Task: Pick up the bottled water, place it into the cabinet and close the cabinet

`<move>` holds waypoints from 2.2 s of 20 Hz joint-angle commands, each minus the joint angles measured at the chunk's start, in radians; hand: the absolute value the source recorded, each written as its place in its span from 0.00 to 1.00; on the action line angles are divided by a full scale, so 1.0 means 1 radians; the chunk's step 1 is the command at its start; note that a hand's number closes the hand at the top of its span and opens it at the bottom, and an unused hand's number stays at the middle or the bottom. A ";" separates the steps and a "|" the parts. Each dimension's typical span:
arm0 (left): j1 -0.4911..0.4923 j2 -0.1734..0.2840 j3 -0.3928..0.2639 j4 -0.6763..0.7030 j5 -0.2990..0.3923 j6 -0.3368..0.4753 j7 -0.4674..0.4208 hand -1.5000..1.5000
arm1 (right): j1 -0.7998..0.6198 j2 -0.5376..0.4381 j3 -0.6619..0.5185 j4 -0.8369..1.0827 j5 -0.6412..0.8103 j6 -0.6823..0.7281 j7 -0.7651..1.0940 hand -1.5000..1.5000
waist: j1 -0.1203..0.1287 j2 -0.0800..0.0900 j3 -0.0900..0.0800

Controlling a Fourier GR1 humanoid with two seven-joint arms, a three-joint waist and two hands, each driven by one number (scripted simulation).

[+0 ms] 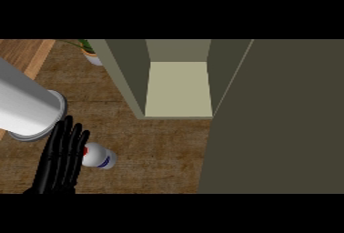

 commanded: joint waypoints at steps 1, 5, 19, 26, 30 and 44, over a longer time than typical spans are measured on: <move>-0.002 -0.002 0.019 -0.017 -0.044 0.006 -0.002 0.00 | 0.015 -0.010 0.044 -0.160 0.081 -0.028 0.105 0.00 | -0.002 0.001 0.000; 0.003 0.017 0.182 0.097 0.150 -0.017 -0.130 0.00 | 0.029 -0.032 0.033 -0.186 0.044 -0.027 0.100 0.00 | -0.007 0.002 -0.002; 0.012 0.056 0.384 0.394 0.316 -0.148 -0.354 0.00 | -0.003 -0.058 0.032 -0.113 0.036 -0.043 0.049 0.00 | -0.003 0.003 0.000; 0.049 0.006 0.410 0.635 0.379 -0.208 -0.625 0.00 | -0.056 -0.069 0.091 -0.188 0.107 -0.103 0.163 0.00 | -0.006 0.001 -0.002; 0.040 -0.022 0.423 0.787 0.375 -0.221 -0.726 0.00 | -0.030 -0.106 0.053 -0.199 0.050 -0.086 0.144 0.00 | -0.010 0.002 -0.001; 0.003 -0.026 0.552 1.102 0.442 -0.328 -0.970 0.00 | -0.088 -0.102 0.108 -0.204 0.113 -0.152 0.203 0.00 | -0.008 0.001 -0.001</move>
